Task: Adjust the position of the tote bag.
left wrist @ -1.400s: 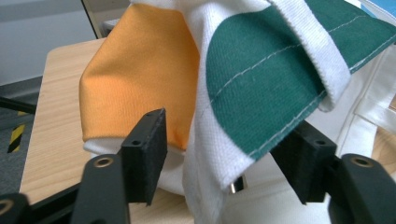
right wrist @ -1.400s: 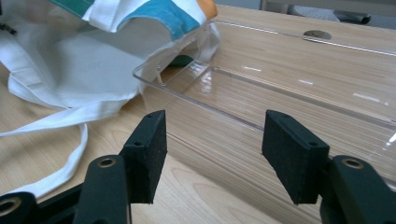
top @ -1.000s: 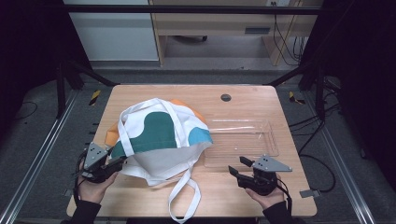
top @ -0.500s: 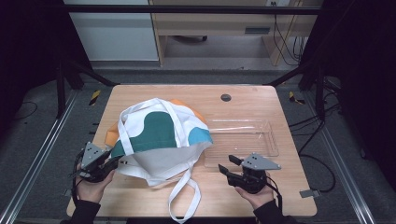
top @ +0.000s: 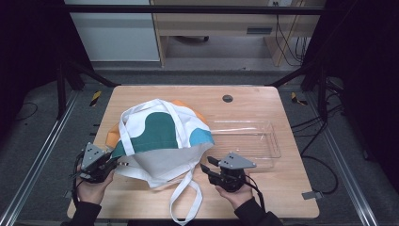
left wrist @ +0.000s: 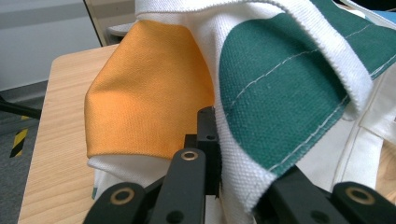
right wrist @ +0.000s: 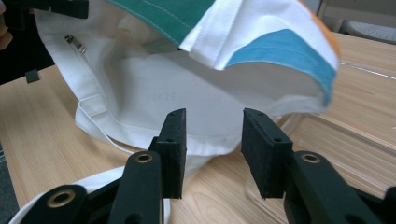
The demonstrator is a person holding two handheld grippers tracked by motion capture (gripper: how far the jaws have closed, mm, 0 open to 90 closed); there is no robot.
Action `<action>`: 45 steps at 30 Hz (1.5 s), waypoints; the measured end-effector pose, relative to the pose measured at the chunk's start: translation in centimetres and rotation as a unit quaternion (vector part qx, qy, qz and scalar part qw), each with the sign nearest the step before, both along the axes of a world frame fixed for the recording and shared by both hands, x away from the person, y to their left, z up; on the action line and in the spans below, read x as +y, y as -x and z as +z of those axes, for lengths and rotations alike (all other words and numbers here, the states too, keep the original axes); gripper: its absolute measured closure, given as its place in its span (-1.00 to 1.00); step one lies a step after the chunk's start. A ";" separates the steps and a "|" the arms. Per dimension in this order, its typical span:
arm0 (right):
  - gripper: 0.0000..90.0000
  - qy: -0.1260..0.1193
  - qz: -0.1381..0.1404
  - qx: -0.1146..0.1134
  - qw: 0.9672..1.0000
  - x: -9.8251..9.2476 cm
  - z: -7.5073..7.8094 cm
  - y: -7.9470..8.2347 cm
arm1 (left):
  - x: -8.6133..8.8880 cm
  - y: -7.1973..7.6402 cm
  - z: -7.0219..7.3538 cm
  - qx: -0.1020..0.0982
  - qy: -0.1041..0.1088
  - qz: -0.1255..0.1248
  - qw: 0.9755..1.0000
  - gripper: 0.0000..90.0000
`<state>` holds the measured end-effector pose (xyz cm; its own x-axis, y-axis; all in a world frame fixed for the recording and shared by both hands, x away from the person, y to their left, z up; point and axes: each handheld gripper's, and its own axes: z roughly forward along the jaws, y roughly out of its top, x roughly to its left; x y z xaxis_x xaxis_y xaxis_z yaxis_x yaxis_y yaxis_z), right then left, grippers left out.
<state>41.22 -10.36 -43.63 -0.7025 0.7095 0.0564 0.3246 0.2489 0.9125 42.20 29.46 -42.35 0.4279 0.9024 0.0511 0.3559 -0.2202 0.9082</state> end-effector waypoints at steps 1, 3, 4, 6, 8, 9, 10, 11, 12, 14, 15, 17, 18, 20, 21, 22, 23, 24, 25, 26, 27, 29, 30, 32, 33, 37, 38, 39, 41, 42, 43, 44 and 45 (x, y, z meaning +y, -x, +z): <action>0.40 0.002 0.000 0.000 1.000 0.4 -0.1 -0.1 | 0.0 0.0 0.0 0.000 0.000 0.000 1.000 0.90; 0.45 0.003 0.001 0.001 1.000 0.8 -0.2 -0.2 | 0.0 0.0 0.0 0.001 0.001 -0.001 1.000 0.90; 0.49 0.003 0.003 0.003 1.000 1.2 -0.3 -0.4 | 0.0 0.0 -0.1 0.002 0.002 -0.001 1.000 0.90; 0.57 0.005 0.000 0.002 1.000 2.0 -0.6 -0.5 | 0.0 0.0 -0.1 0.002 0.003 -0.001 1.000 0.90; 0.65 0.011 0.003 0.007 1.000 3.3 -1.3 -0.6 | 0.0 0.0 -0.1 0.003 0.004 -0.002 1.000 0.90; 0.67 0.014 0.004 0.009 1.000 3.5 -1.5 -0.7 | 0.0 0.0 -0.1 0.004 0.006 -0.003 1.000 0.90; 0.70 0.018 0.005 0.011 1.000 3.9 -1.7 -0.8 | 0.0 0.0 -0.1 0.004 0.006 -0.003 1.000 0.90; 0.74 0.020 0.005 0.014 1.000 4.2 -1.9 -0.9 | 0.0 0.0 -0.1 0.005 0.006 -0.002 1.000 0.90; 0.79 0.022 0.008 0.016 1.000 4.5 -2.1 -1.0 | 0.0 0.0 -0.1 0.005 0.007 -0.003 1.000 0.91; 0.86 0.023 0.013 0.023 0.999 5.3 -2.3 -1.3 | 0.0 0.0 -0.1 0.006 0.006 -0.002 1.000 0.91; 0.86 0.023 0.013 0.023 0.999 5.3 -2.3 -1.3 | 0.0 0.0 -0.1 0.006 0.006 -0.002 1.000 0.91; 0.96 0.027 0.020 0.026 0.999 6.3 -2.4 -1.7 | 0.0 0.0 -0.1 0.006 0.007 -0.002 1.000 0.91; 0.98 0.027 0.022 0.026 0.999 6.7 -2.5 -1.8 | 0.0 0.0 -0.1 0.006 0.007 -0.003 1.000 0.91; 1.00 0.026 0.022 0.026 0.999 7.1 -2.6 -1.9 | 0.0 0.0 -0.1 0.005 0.007 -0.003 1.000 0.91; 1.00 0.017 0.021 0.027 0.999 7.4 -2.7 -2.0 | 0.0 0.0 -0.1 0.004 0.007 -0.003 1.000 0.91; 1.00 0.007 0.022 0.032 0.999 7.8 -3.0 -2.2 | 0.0 0.0 -0.1 0.005 0.008 -0.003 1.000 0.91; 1.00 0.011 0.023 0.036 0.999 8.5 -3.5 -2.3 | 0.0 0.0 -0.1 0.006 0.007 -0.004 1.000 0.92; 1.00 0.015 0.023 0.038 0.999 8.8 -3.8 -2.3 | 0.0 0.0 -0.1 0.006 0.007 -0.004 1.000 0.92; 1.00 0.015 0.023 0.038 0.999 8.8 -3.8 -2.3 | 0.0 0.0 -0.1 0.006 0.007 -0.004 1.000 0.92; 1.00 0.016 0.021 0.042 0.999 9.3 -4.4 -2.5 | 0.0 0.0 -0.1 0.005 0.007 -0.003 1.000 0.92; 1.00 0.017 0.021 0.045 0.999 9.5 -4.5 -2.6 | 0.0 0.0 -0.1 0.005 0.007 -0.004 1.000 0.92; 1.00 0.022 0.018 0.047 0.998 9.9 -4.8 -2.9 | -0.1 0.0 -0.1 0.005 0.006 -0.003 1.000 0.92; 1.00 0.022 0.018 0.047 0.998 9.9 -4.8 -2.9 | -0.1 0.1 -0.1 0.005 0.007 -0.003 1.000 0.92; 1.00 0.032 0.015 0.048 0.998 10.4 -5.1 -3.0 | -0.1 0.1 -0.1 0.005 0.007 -0.002 1.000 0.92; 1.00 0.040 0.013 0.053 0.998 10.8 -5.4 -3.2 | -0.1 0.1 -0.1 0.005 0.007 -0.002 1.000 0.92; 1.00 0.062 0.010 0.063 0.996 11.5 -6.2 -3.3 | -0.1 0.1 0.1 0.003 0.011 -0.001 1.000 0.92; 1.00 0.066 0.008 0.066 0.996 11.6 -6.4 -3.4 | -0.1 0.1 0.1 0.003 0.011 -0.001 1.000 0.92; 1.00 0.069 0.006 0.071 0.995 11.6 -6.5 -3.5 | -0.1 0.1 0.1 0.002 0.012 -0.001 1.000 0.92; 1.00 0.073 0.004 0.076 0.994 11.7 -6.6 -3.6 | -0.1 0.1 0.2 0.001 0.015 0.000 1.000 0.92; 1.00 0.076 0.004 0.075 0.994 11.7 -6.7 -3.7 | 0.0 0.1 0.3 0.001 0.017 0.000 1.000 0.92; 1.00 0.079 0.004 0.078 0.994 11.7 -6.7 -3.7 | -0.1 0.0 0.4 -0.001 0.019 0.001 1.000 0.92; 1.00 0.080 0.004 0.080 0.994 11.7 -6.7 -3.8 | -0.1 0.0 0.4 -0.001 0.019 0.001 1.000 0.92; 1.00 0.082 0.006 0.081 0.993 11.7 -6.8 -3.8 | -0.1 -0.1 0.6 -0.003 0.023 0.003 1.000 0.92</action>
<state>44.99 1.38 -50.39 -0.7014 0.7107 0.0543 0.4610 0.3942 0.7950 42.26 29.33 -41.75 0.4225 0.9063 0.0112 0.3518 -0.1753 0.9195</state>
